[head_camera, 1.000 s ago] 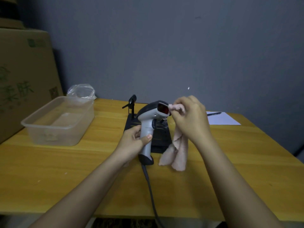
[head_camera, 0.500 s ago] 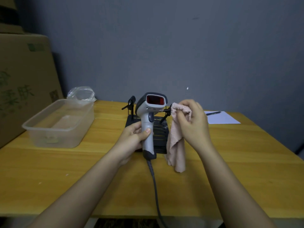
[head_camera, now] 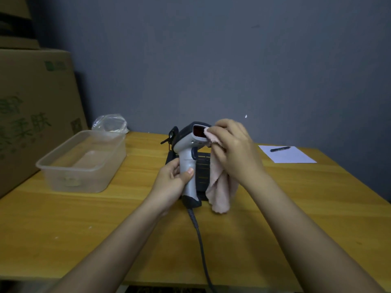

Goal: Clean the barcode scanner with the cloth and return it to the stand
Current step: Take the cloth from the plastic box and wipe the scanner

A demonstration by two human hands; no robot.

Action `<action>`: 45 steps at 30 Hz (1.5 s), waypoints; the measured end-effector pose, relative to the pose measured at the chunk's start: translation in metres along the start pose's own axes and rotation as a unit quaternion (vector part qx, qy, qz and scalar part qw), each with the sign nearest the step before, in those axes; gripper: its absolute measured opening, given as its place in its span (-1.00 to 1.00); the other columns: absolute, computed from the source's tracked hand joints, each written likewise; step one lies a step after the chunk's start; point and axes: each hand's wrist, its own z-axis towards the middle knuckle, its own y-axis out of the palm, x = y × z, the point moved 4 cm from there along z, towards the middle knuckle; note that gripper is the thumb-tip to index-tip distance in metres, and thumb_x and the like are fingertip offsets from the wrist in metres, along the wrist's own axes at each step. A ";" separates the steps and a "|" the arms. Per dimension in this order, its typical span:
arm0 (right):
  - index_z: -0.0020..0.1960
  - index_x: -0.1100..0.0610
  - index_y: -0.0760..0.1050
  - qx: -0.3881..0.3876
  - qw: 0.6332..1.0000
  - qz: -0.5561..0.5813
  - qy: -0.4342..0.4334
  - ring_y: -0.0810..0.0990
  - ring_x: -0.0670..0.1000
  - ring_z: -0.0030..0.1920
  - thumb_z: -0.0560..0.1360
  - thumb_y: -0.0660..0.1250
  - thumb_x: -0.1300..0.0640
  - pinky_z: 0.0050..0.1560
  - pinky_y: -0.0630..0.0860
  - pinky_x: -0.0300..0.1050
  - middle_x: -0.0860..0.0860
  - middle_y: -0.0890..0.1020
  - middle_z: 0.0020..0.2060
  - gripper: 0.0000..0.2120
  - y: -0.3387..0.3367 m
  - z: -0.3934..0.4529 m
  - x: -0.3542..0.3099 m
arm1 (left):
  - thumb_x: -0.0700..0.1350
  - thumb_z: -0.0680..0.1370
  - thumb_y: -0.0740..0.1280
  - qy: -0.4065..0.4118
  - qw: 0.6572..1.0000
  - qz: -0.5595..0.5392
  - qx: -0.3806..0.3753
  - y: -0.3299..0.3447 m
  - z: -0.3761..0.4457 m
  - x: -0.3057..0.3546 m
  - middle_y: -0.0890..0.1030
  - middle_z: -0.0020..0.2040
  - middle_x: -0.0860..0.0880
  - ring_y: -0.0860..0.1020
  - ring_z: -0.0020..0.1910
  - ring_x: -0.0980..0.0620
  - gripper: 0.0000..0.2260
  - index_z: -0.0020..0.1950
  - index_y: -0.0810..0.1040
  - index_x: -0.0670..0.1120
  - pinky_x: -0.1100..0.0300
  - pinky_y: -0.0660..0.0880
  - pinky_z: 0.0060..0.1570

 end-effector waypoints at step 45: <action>-0.14 0.06 0.50 -0.044 0.951 0.274 0.134 0.53 -0.11 -0.25 0.33 0.45 0.19 -0.22 0.43 -0.28 -0.12 0.58 -0.26 -0.83 -0.030 0.015 -0.001 | -0.19 0.52 0.32 0.020 0.996 0.081 0.006 0.002 0.000 0.011 0.63 0.06 -0.01 0.60 0.04 0.05 -0.70 0.25 0.48 -0.03 -0.02 0.55 0.11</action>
